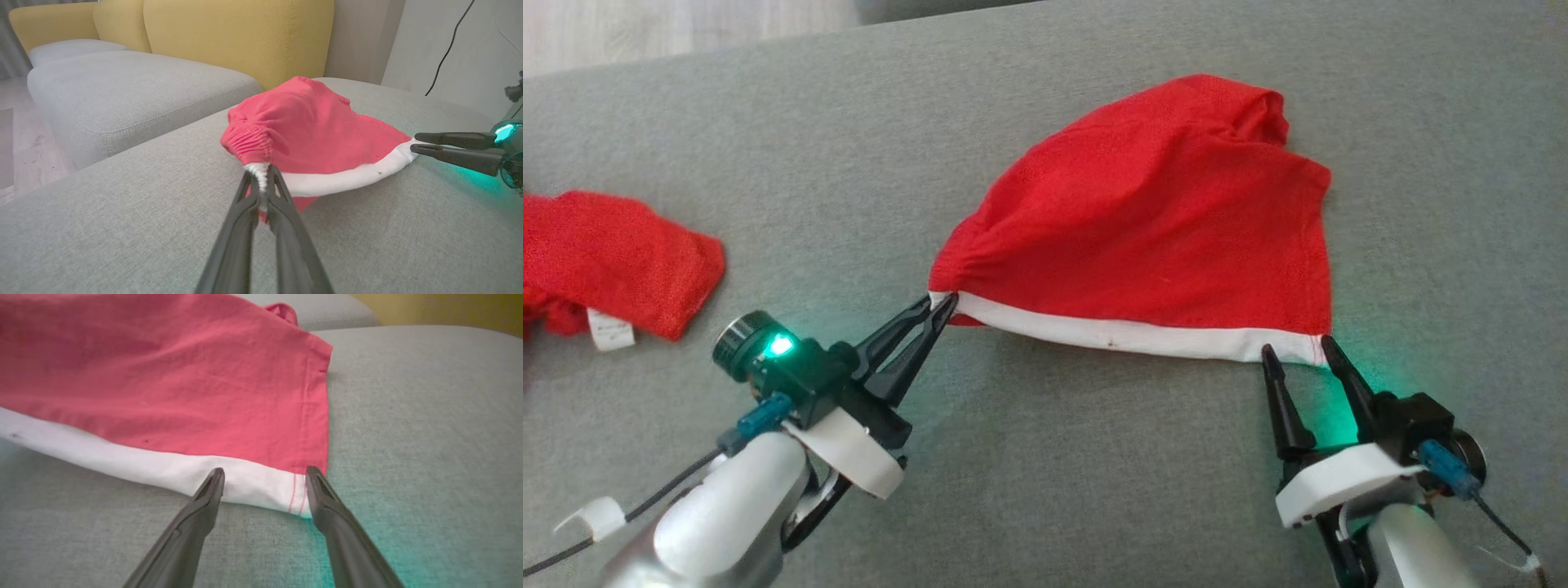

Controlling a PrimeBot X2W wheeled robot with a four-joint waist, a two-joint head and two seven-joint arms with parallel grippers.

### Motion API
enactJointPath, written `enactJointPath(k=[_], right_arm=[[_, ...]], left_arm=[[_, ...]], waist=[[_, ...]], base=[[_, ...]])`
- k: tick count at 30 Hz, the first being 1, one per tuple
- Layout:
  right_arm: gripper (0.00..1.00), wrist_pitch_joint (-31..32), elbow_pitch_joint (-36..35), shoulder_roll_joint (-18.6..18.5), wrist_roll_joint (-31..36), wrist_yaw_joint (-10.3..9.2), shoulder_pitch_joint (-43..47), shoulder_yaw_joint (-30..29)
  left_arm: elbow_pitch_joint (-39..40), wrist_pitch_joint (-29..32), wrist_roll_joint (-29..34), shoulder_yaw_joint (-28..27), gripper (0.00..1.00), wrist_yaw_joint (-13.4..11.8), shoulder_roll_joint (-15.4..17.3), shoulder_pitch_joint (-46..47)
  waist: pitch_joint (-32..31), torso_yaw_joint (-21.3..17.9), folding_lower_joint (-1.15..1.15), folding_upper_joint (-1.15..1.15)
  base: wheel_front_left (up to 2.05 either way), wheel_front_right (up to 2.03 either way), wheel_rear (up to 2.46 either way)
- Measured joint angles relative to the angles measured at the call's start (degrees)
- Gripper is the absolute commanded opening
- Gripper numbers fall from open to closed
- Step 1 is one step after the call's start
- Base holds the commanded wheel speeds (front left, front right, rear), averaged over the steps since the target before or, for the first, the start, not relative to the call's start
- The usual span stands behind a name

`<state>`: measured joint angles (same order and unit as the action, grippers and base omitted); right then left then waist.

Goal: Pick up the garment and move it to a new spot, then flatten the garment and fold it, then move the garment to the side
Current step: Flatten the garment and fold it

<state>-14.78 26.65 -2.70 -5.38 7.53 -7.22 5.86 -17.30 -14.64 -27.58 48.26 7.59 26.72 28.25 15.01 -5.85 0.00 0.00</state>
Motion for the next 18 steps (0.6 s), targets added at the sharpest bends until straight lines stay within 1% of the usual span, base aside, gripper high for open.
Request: enactJointPath(k=[8, 15, 16, 17, 18], right_arm=[[1.00, -0.4, 5.6, 0.0, 1.9, 0.00, -1.7, -3.2], [1.00, -0.4, 6.5, 0.0, 1.7, 0.00, -2.2, -3.3], [0.96, -0.4, 6.5, 0.0, 1.4, 0.00, -2.2, -3.1], [0.71, -0.4, 6.5, 0.0, 1.3, 0.00, -2.2, -2.9], [0.41, -0.4, 6.6, 0.0, 1.3, 0.00, -2.2, -2.7]], left_arm=[[0.1, 0.0, 1.4, -1.1, 0.00, 0.0, -0.2, -0.5], [0.2, 0.0, 2.0, -2.2, 0.00, 0.0, -0.3, -1.2], [0.3, 0.0, 2.0, -2.4, 0.00, 0.0, -0.3, -1.5], [0.3, 0.0, 2.0, -2.5, 0.00, 0.0, -0.3, -1.9], [0.3, 0.0, 2.0, -2.7, 0.00, 0.0, -0.3, -2.1]], waist=[[-0.1, 1.5, 0.00, 0.00], [-0.2, 1.4, 0.00, 0.00], [-0.2, 1.3, 0.00, 0.00], [-0.2, 1.2, 0.00, 0.00], [-0.2, 1.1, 0.00, 0.00]], base=[[0.00, 0.00, 0.00], [0.00, 0.00, 0.00], [0.00, 0.00, 0.00], [0.00, 0.00, 0.00], [0.00, 0.00, 0.00]])
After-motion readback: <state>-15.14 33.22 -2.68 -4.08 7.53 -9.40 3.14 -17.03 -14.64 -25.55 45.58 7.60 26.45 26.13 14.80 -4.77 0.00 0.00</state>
